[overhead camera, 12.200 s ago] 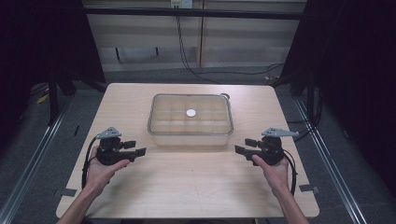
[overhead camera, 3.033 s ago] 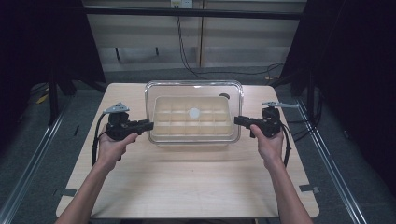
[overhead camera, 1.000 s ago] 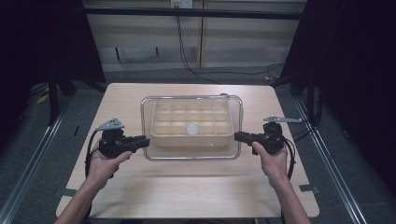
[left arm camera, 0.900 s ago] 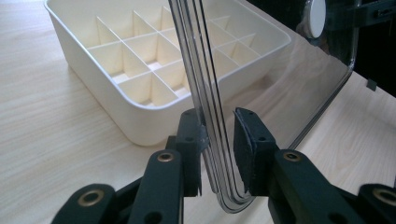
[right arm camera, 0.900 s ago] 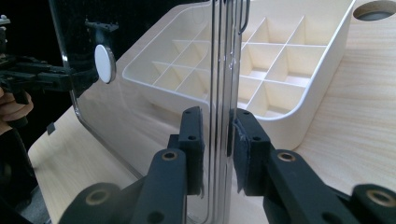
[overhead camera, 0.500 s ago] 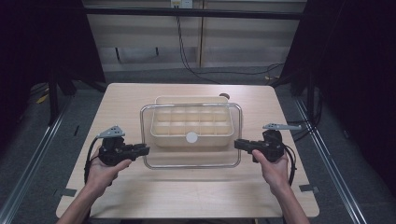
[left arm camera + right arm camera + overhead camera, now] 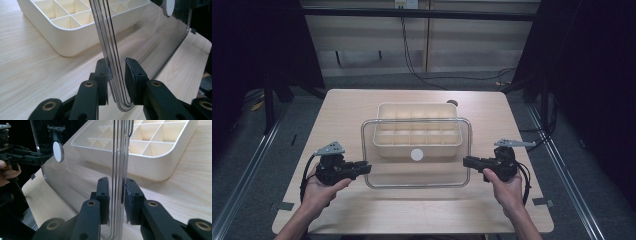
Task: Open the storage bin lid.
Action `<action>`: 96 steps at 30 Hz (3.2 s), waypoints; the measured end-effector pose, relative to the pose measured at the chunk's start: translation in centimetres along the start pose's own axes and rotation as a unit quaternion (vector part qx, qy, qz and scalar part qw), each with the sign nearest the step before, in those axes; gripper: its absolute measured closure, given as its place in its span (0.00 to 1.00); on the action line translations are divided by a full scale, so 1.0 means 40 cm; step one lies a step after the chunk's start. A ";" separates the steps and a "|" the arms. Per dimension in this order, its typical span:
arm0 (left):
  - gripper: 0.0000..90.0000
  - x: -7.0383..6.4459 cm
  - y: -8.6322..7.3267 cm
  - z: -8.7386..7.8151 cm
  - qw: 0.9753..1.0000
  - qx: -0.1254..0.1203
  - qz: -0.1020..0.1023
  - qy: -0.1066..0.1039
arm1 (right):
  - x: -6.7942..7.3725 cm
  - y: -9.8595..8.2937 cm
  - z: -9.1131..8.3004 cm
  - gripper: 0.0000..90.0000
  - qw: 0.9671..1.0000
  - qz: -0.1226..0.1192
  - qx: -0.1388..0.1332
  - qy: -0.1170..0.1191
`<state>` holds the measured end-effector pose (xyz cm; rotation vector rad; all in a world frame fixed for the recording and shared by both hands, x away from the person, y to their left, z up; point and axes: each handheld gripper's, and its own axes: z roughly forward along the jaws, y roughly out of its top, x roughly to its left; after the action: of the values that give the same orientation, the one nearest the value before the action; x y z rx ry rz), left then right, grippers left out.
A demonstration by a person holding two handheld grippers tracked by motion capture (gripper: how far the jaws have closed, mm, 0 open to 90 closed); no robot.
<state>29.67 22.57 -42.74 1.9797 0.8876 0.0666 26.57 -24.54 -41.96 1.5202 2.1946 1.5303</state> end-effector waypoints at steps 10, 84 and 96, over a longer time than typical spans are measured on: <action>0.81 -0.016 -0.029 0.004 1.000 0.008 -0.005 -0.004 | -0.001 -0.025 -0.005 0.84 1.000 0.002 0.005 0.003; 0.68 -0.023 -0.157 0.045 0.994 0.095 -0.049 -0.024 | 0.018 -0.186 0.068 0.68 0.993 0.024 0.112 -0.038; 0.68 0.001 -0.155 0.067 0.991 0.114 -0.060 -0.021 | 0.008 -0.191 0.085 0.61 0.990 0.030 0.129 -0.058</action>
<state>27.27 22.49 -49.05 2.1250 1.0209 -0.1516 23.10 -22.16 -49.19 1.7125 2.3714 1.1734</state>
